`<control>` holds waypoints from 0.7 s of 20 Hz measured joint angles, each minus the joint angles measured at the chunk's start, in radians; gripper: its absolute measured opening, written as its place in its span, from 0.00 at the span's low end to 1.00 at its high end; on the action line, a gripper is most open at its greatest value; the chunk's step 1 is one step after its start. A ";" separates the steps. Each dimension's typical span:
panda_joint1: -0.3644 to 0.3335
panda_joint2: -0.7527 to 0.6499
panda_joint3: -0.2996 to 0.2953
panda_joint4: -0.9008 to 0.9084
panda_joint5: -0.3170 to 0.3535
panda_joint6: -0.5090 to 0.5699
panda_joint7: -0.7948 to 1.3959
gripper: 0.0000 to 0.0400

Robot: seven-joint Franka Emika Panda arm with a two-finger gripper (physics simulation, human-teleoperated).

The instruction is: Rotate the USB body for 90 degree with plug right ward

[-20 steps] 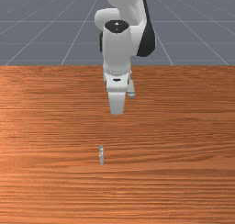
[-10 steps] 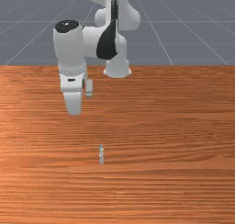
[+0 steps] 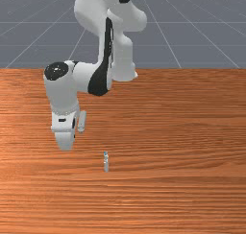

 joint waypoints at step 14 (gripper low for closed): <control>-0.048 0.119 0.002 0.052 0.009 0.082 -0.058 0.00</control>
